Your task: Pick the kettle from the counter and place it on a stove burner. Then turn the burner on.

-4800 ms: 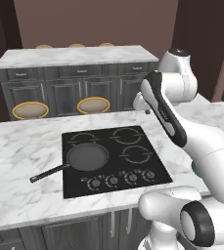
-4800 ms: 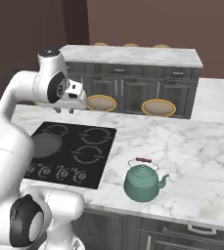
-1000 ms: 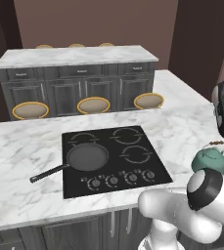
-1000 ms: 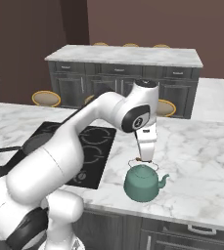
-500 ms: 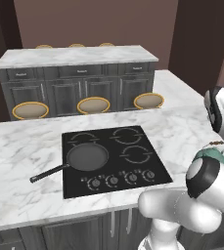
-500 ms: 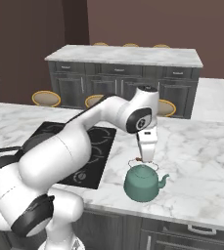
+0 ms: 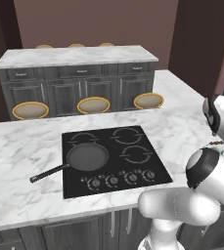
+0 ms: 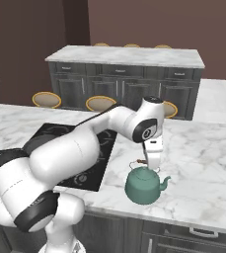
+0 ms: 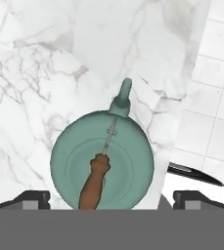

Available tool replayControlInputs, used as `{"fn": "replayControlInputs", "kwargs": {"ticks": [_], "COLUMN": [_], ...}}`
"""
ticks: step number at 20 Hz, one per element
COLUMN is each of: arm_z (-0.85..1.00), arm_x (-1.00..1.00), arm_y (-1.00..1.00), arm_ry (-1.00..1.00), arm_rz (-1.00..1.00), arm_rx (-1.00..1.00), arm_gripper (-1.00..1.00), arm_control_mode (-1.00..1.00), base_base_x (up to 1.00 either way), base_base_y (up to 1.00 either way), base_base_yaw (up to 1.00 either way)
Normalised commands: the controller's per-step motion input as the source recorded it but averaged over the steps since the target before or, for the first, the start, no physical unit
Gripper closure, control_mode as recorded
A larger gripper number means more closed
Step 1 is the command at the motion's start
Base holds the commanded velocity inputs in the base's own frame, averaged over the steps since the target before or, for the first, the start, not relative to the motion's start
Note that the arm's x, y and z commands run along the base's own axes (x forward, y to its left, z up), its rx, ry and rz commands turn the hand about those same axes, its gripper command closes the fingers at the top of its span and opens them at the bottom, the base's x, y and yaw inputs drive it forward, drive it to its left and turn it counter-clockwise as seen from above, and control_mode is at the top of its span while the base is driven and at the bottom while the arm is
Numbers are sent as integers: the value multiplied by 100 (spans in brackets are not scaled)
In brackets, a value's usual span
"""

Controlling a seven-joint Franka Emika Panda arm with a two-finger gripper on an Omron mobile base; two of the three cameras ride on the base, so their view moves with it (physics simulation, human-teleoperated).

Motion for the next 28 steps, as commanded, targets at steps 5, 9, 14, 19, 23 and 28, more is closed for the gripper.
{"fn": "replayControlInputs", "kwargs": {"ticks": [5,9,14,19,23,28], "arm_z": [-19,-20,-21,-24,-11,0], "arm_x": [26,23,15,0,0,0], "arm_y": [-16,-9,-4,-1,0,0], "arm_ry": [0,0,0,0,0,-1], "arm_rz": [0,0,0,0,0,0], "arm_rx": [0,0,0,0,0,0], "arm_gripper": [-100,-100,-100,-100,100,100], "arm_control_mode": [-100,-100,-100,-100,-100,-100], "base_base_x": [0,0,0,0,0,0], "base_base_y": [0,0,0,0,0,0], "base_base_yaw": [0,0,0,0,0,0]}}
